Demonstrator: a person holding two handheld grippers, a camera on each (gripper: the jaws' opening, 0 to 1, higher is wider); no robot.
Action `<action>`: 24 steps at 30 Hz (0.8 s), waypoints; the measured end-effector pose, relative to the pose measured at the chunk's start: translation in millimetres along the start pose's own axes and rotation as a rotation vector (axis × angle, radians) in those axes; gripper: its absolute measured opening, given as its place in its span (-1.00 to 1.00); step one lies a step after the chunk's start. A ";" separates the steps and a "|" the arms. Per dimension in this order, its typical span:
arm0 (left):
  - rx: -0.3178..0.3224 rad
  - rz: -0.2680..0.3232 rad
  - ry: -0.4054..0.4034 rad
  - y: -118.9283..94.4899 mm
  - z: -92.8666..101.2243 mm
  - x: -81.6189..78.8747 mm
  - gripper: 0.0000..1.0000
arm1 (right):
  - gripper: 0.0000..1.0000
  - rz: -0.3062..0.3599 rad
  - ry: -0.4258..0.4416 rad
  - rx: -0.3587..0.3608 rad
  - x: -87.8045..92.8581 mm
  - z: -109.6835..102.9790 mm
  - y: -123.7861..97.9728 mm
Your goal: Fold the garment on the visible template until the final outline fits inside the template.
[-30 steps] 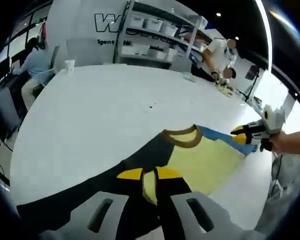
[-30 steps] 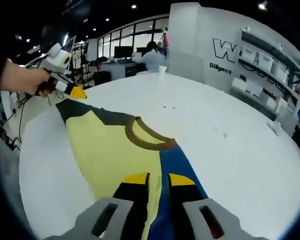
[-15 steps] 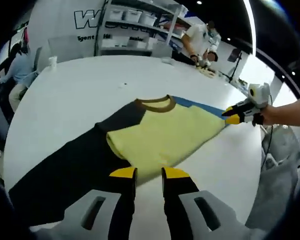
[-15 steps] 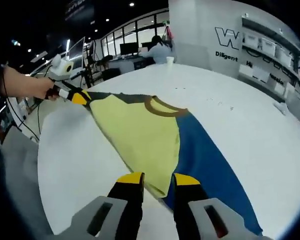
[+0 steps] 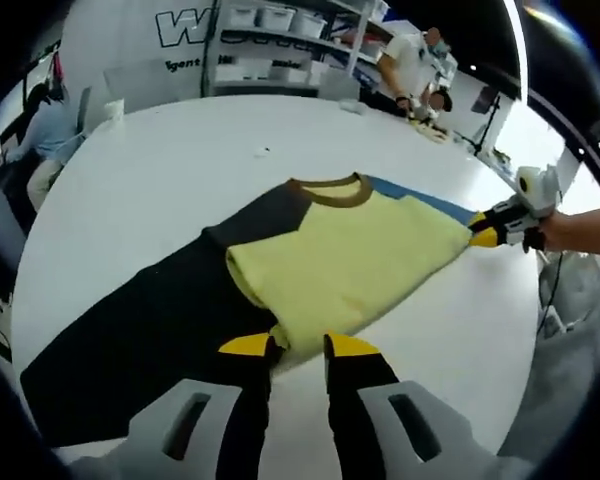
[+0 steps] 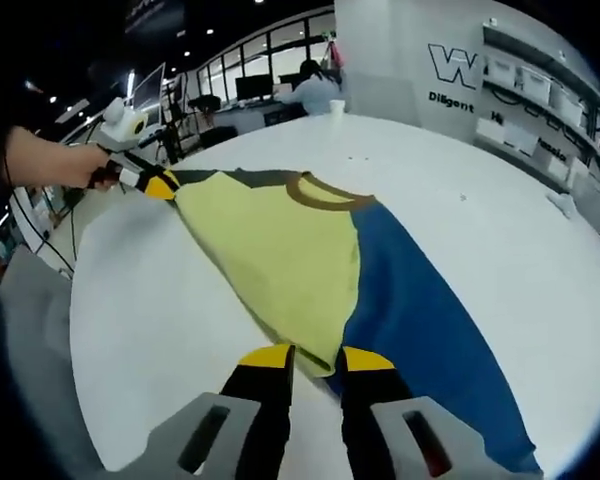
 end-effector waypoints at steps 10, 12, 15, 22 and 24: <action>-0.018 0.003 -0.002 -2.8 -2.9 -1.1 -0.97 | -1.00 0.023 -0.021 0.020 -5.7 1.1 -2.6; -0.021 0.010 0.004 -5.5 -2.6 -3.0 -0.99 | -1.00 0.036 -0.021 0.024 -9.1 0.7 -6.0; -0.019 0.028 -0.001 -9.3 -3.2 -6.6 -0.99 | -1.00 0.079 -0.027 0.025 -20.6 -3.5 -14.1; 0.021 0.089 -0.074 -26.0 2.6 -23.0 -0.99 | -1.00 0.158 -0.045 0.018 -47.5 -14.2 -34.9; 0.040 0.097 -0.113 -31.8 3.7 -27.1 -0.99 | -1.00 0.188 -0.062 0.020 -57.9 -18.1 -44.8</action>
Point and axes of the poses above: the point that each gripper's makers call its tool centre point, and the gripper's own axes: y roughly forward along the fingers, z roughly to its right, x roughly out of its underside, the point moved 2 cm from there along -y, roughly backward along the fingers, and after that the axes turned 8 degrees about y, right-handed, at the moved point
